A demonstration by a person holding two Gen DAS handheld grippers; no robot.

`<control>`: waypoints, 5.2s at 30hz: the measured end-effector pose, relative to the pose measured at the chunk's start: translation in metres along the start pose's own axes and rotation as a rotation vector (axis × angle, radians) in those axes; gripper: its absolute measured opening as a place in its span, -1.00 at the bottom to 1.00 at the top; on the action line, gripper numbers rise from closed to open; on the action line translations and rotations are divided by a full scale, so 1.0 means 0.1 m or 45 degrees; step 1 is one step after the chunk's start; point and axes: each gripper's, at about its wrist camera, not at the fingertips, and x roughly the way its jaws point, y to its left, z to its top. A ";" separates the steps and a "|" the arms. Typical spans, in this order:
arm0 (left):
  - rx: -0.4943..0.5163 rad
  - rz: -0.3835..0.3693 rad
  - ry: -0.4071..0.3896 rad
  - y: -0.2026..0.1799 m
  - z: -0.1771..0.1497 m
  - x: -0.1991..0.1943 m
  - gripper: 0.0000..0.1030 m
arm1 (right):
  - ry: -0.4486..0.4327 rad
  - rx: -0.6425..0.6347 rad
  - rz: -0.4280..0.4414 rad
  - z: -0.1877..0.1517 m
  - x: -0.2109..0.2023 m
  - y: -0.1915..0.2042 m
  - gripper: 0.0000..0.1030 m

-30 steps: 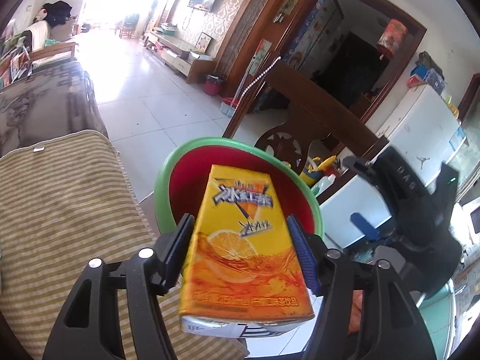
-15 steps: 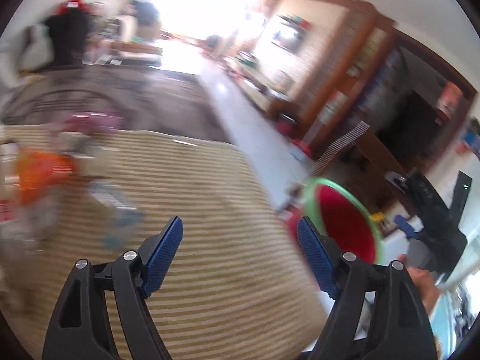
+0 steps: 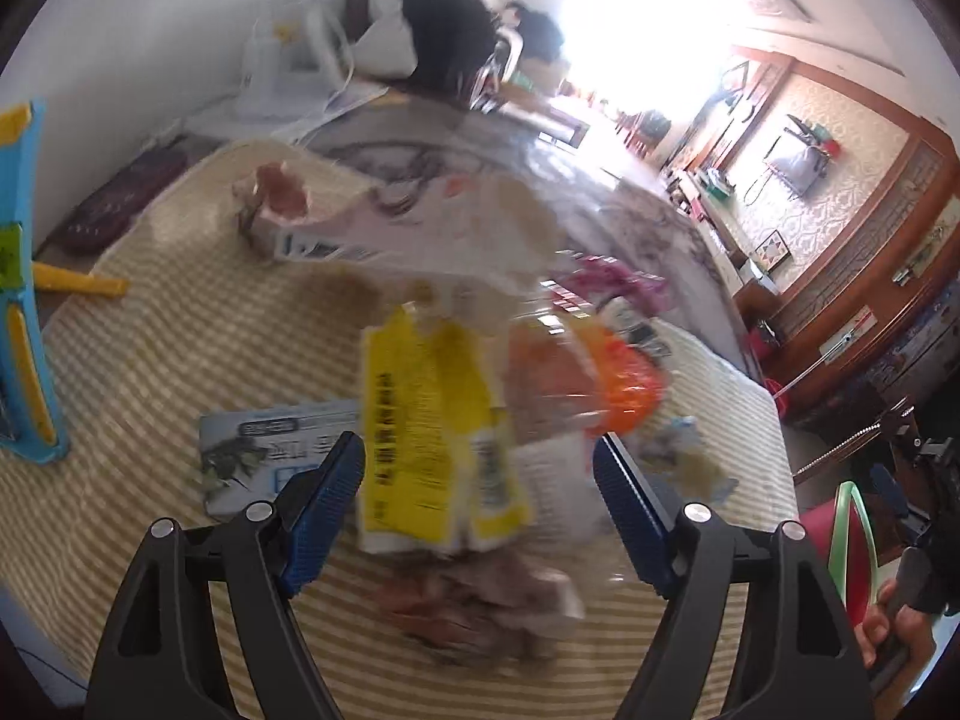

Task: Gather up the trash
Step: 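Grasp the yellow snack wrappers with the left tool while the right tool grasps the water bottle, then carry wrappers and bottle to the red bin and release both into it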

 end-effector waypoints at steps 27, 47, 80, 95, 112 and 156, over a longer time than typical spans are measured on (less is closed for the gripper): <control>-0.186 -0.146 -0.024 0.51 0.00 0.07 0.02 | 0.501 -0.325 0.409 -0.77 0.91 1.42 0.36; -0.166 -0.114 0.034 0.48 0.00 0.27 0.47 | 0.701 -0.352 0.403 -0.92 1.02 1.30 0.32; -0.006 -0.208 -0.144 0.13 -0.05 0.05 0.02 | 0.301 -0.166 0.396 -0.36 0.42 0.77 0.06; 0.063 -0.199 -0.009 0.05 -0.10 0.29 0.12 | 0.593 -0.332 0.258 -0.70 0.86 0.91 0.21; 0.072 -0.173 0.012 0.01 -0.14 0.33 0.04 | 0.512 -0.289 0.227 -0.61 0.80 0.82 -0.04; 0.378 -0.423 0.119 -1.96 -0.96 0.02 0.04 | -0.060 0.412 -0.251 -0.16 -1.00 -2.15 -0.04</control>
